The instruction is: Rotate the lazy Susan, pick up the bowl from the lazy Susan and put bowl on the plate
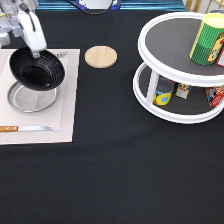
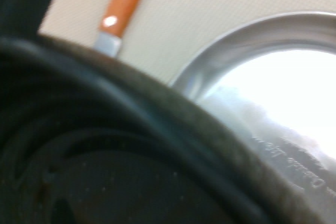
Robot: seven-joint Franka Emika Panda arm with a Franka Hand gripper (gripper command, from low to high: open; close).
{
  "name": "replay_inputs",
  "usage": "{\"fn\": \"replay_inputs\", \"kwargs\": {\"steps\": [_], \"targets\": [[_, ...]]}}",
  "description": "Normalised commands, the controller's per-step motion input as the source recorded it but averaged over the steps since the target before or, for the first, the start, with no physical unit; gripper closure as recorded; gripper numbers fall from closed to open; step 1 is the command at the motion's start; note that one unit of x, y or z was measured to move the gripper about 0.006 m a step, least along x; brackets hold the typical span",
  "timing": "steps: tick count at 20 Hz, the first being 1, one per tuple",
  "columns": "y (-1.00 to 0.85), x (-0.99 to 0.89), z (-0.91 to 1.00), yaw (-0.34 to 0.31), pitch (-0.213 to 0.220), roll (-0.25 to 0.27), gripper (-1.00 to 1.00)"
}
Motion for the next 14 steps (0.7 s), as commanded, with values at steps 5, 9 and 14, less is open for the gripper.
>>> {"fn": "replay_inputs", "kwargs": {"steps": [5, 9, 14], "targets": [[-0.14, -0.04, -0.13, -0.321, -0.037, 0.0, 1.0], [-0.33, -0.17, -0.46, -0.23, 0.026, 0.004, 1.0], [-0.2, -0.33, -0.53, -0.12, 0.081, 0.031, 1.0]]}}
